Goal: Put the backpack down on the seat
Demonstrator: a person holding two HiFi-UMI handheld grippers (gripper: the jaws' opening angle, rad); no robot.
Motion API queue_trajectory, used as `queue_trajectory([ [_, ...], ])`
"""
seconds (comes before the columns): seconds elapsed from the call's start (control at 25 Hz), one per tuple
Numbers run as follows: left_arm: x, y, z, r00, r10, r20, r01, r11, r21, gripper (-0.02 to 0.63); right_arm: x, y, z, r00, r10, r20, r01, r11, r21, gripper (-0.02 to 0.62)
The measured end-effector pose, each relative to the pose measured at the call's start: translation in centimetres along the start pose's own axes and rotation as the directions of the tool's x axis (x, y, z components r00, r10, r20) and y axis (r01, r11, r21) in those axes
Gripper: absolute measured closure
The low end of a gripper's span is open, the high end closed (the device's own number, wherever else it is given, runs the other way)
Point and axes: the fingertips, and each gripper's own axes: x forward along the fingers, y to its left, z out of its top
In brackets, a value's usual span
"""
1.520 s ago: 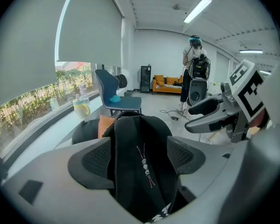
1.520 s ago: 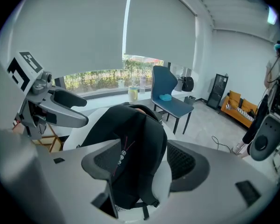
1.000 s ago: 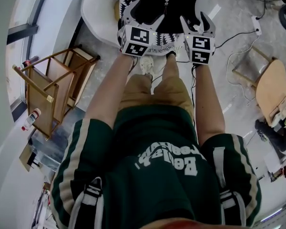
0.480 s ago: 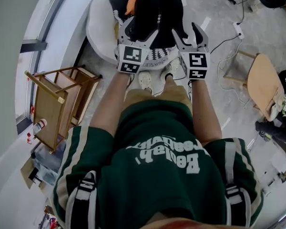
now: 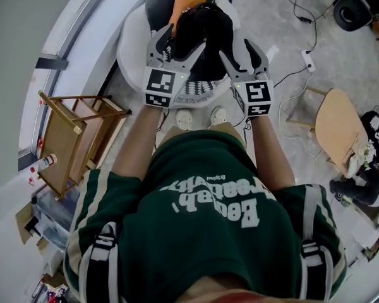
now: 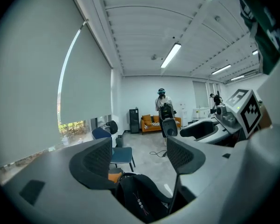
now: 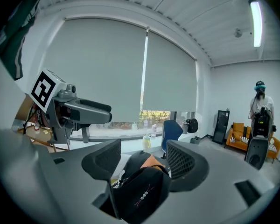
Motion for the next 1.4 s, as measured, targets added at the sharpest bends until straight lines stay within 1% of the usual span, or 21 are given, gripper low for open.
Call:
queue_trajectory([
  [0.12, -0.6, -1.7, 3.1, 0.999, -0.034, 0.042, 0.035, 0.999, -0.021, 0.233, -1.5, -0.3, 2.5, 0.998, 0.017, 0.053, -0.016, 1.000, -0.026, 0.316],
  [0.28, -1.6, -3.5, 6.2, 0.995, -0.059, 0.084, 0.056, 0.998, 0.034, 0.233, -3.6, -0.8, 4.9, 0.994, 0.034, 0.108, -0.032, 0.999, -0.018, 0.317],
  [0.44, -2.3, -4.3, 7.5, 0.989, -0.092, 0.115, 0.087, 0.995, 0.047, 0.233, -4.7, -1.2, 7.8, 0.982, 0.049, 0.185, -0.044, 0.999, -0.032, 0.318],
  [0.52, -2.5, -4.0, 7.9, 0.988, -0.090, 0.129, 0.084, 0.995, 0.051, 0.233, -4.4, -1.3, 8.5, 0.978, 0.045, 0.204, -0.036, 0.998, -0.052, 0.318],
  [0.64, -3.7, -3.5, 8.8, 0.985, -0.059, 0.160, 0.045, 0.995, 0.088, 0.237, -4.5, -0.7, 9.0, 0.975, 0.062, 0.214, -0.048, 0.996, -0.071, 0.318],
  [0.68, -4.2, -3.3, 9.1, 0.984, -0.040, 0.172, 0.022, 0.994, 0.106, 0.368, -4.8, -0.3, 9.2, 0.971, 0.086, 0.224, -0.067, 0.994, -0.089, 0.392],
  [0.72, -4.6, -3.1, 9.4, 0.983, -0.023, 0.180, 0.002, 0.993, 0.120, 0.589, -5.1, 0.2, 9.5, 0.964, 0.113, 0.241, -0.087, 0.990, -0.115, 0.563],
  [0.8, -5.0, -2.9, 9.3, 0.985, -0.012, 0.174, -0.011, 0.992, 0.127, 0.589, -5.2, 1.0, 10.1, 0.951, 0.148, 0.272, -0.108, 0.982, -0.157, 0.563],
  [0.84, -5.1, -2.9, 9.1, 0.985, -0.013, 0.170, -0.009, 0.992, 0.124, 0.589, -5.1, 1.2, 10.3, 0.948, 0.155, 0.279, -0.112, 0.980, -0.163, 0.563],
  [0.92, -5.2, -2.8, 8.8, 0.986, -0.018, 0.166, -0.002, 0.993, 0.120, 0.589, -4.9, 1.4, 10.5, 0.945, 0.159, 0.287, -0.116, 0.980, -0.160, 0.563],
  [1.0, -5.3, -2.7, 8.8, 0.987, -0.020, 0.159, -0.003, 0.990, 0.138, 0.589, -4.8, 1.7, 10.7, 0.942, 0.161, 0.295, -0.118, 0.980, -0.158, 0.563],
  [1.08, -5.4, -2.4, 8.8, 0.988, -0.017, 0.157, -0.009, 0.987, 0.162, 0.589, -4.6, 2.0, 10.9, 0.940, 0.168, 0.297, -0.120, 0.978, -0.174, 0.565],
  [1.2, -5.6, -2.2, 9.1, 0.984, -0.021, 0.176, -0.006, 0.989, 0.147, 0.589, -4.2, 2.4, 10.7, 0.944, 0.176, 0.278, -0.122, 0.972, -0.200, 0.565],
  [1.28, -5.6, -2.2, 9.1, 0.986, -0.023, 0.164, -0.006, 0.985, 0.172, 0.589, -4.2, 2.5, 11.0, 0.943, 0.178, 0.280, -0.124, 0.972, -0.199, 0.565],
  [1.4, -5.5, -2.3, 9.3, 0.986, -0.029, 0.162, -0.001, 0.983, 0.182, 0.589, -4.2, 2.7, 11.2, 0.942, 0.187, 0.279, -0.127, 0.967, -0.222, 0.565],
])
